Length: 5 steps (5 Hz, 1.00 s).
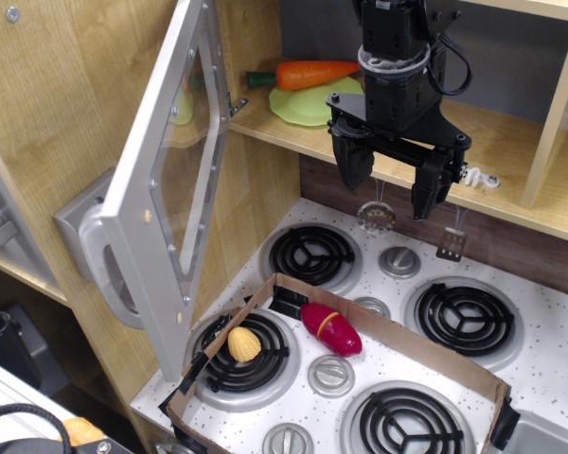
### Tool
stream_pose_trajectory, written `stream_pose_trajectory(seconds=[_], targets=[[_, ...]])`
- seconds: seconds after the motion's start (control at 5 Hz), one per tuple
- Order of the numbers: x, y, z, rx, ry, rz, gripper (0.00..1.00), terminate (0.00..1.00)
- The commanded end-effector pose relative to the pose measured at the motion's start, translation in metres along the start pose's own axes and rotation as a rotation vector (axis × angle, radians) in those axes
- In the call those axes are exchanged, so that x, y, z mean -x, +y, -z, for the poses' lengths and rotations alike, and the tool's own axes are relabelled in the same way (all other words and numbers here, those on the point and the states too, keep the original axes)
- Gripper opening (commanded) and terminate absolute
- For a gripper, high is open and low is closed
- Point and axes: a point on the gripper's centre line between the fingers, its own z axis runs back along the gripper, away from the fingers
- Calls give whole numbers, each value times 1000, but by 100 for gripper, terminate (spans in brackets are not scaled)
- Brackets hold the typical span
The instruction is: Close microwave
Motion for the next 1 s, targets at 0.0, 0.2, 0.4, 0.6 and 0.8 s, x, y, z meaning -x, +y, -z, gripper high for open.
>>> stream_pose_trajectory(seconds=[0.0,0.2,0.4,0.6,0.8], targets=[[0,0,0,0,0,0,100,0],[-1,16,-30,-28,-51,19,100,0],[-6,24,-65,-96,-32,-13,100,0],[8,36,-100,-140,-2,-28,100,0],[32,51,-133,-203,62,-5,100,0]])
